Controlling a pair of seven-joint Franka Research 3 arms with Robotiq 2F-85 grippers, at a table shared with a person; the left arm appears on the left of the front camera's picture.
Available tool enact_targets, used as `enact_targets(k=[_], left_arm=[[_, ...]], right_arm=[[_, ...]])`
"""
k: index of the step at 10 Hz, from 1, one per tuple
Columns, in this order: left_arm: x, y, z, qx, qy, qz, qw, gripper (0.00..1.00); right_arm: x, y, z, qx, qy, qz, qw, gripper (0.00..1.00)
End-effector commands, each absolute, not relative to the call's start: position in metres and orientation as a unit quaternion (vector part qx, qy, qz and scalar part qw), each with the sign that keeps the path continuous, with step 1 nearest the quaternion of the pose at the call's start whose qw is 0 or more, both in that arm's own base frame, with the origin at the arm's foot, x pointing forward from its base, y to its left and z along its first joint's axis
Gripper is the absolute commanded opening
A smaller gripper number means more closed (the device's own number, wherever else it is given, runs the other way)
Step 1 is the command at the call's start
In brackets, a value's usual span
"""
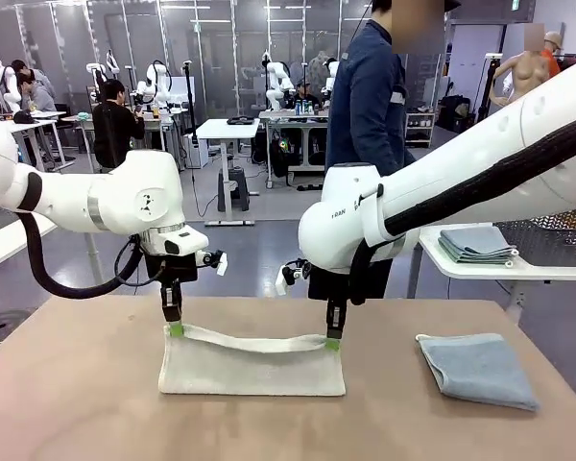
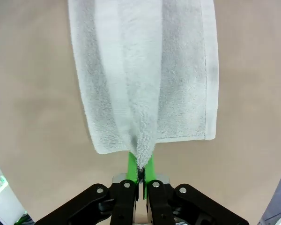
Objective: Fold the towels and place them in the basket.
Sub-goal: When a person lays out a Towel with hook on the table, fold it in half twice.
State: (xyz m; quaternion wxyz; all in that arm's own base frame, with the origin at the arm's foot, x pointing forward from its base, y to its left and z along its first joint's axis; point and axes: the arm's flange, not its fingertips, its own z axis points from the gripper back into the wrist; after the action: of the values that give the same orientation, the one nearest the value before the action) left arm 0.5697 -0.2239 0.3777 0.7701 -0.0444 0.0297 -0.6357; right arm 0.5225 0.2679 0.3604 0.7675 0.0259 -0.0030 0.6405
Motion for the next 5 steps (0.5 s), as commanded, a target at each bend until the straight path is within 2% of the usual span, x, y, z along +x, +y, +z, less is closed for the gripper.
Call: enact_targets(k=[1, 5], left_arm=[[0.572, -0.224, 0.361, -0.011, 0.011, -0.655, 0.755, 0.0], [0.571, -0.223, 0.344, -0.012, 0.002, -0.662, 0.75, 0.0]], right_arm=[[0.531, 0.27, 0.353, 0.0, -0.003, 0.642, 0.767, 0.0], [0.531, 0.269, 0.345, -0.006, -0.004, 0.64, 0.768, 0.0]])
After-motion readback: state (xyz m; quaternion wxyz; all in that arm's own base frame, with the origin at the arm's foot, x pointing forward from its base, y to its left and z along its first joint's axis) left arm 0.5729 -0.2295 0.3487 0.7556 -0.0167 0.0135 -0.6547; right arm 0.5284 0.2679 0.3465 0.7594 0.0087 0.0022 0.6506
